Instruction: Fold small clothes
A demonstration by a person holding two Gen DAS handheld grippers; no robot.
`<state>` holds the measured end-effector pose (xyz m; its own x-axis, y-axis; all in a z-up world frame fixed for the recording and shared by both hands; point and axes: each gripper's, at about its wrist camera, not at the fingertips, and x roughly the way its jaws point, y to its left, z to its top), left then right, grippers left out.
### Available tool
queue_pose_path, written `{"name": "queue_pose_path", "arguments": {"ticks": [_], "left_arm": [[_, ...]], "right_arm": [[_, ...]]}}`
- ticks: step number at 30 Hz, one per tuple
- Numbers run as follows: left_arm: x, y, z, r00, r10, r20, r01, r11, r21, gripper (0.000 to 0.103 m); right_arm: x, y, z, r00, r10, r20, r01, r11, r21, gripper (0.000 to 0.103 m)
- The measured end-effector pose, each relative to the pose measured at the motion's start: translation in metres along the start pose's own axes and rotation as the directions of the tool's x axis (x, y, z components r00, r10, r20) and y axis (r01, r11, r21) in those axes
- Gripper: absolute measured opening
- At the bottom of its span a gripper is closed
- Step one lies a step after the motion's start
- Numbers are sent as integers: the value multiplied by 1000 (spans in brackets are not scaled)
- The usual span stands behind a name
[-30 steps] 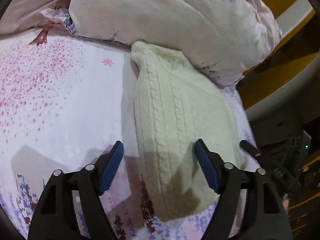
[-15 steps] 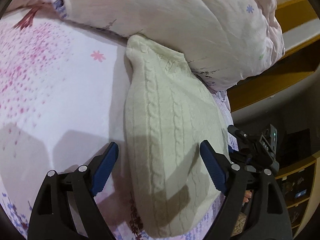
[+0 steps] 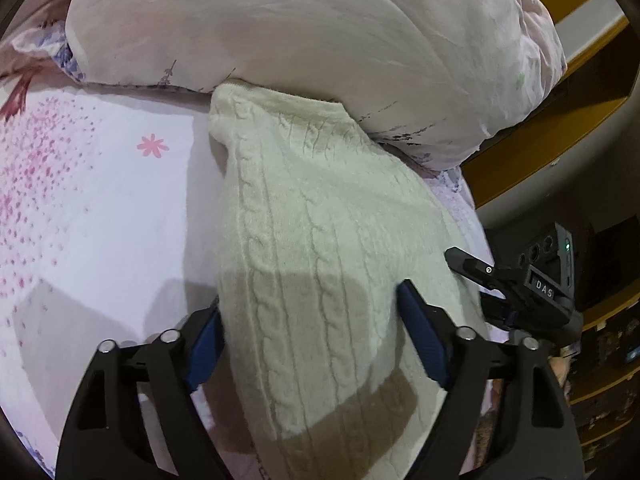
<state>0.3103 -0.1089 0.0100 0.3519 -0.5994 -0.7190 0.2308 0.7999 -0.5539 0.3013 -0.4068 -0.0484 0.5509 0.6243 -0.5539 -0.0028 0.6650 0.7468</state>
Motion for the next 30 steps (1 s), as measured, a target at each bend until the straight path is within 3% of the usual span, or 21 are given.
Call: {"name": "queue_pose_path", "arguments": {"ticks": [2, 6, 9, 14, 22, 28, 30], "left_arm": [[1, -4, -1, 1000, 24, 7, -25, 999, 23, 67], [-9, -11, -4, 998, 46, 31, -48, 997, 64, 48], [-19, -11, -7, 998, 37, 41, -40, 997, 72, 43], [-41, -13, -17, 997, 54, 56, -59, 993, 106, 41], [-96, 6, -29, 989, 112, 99, -125, 982, 140, 41], [-143, 45, -26, 983, 144, 116, -158, 980, 118, 44], [-142, 64, -23, 981, 157, 109, -166, 983, 74, 46]], "right_arm": [[4, -2, -2, 1000, 15, -8, -15, 1000, 4, 34], [-2, 6, -7, 1000, 20, 24, -19, 1000, -17, 29], [-12, 19, -12, 998, 36, 52, -33, 998, -44, 27], [-21, 41, -23, 996, 57, 62, -52, 995, -89, 27], [-4, 89, -53, 993, 112, 22, -107, 981, -161, 26], [24, 140, -78, 991, 129, 35, -112, 944, -309, 26], [43, 144, -81, 996, 89, 21, -78, 944, -321, 26]]}}
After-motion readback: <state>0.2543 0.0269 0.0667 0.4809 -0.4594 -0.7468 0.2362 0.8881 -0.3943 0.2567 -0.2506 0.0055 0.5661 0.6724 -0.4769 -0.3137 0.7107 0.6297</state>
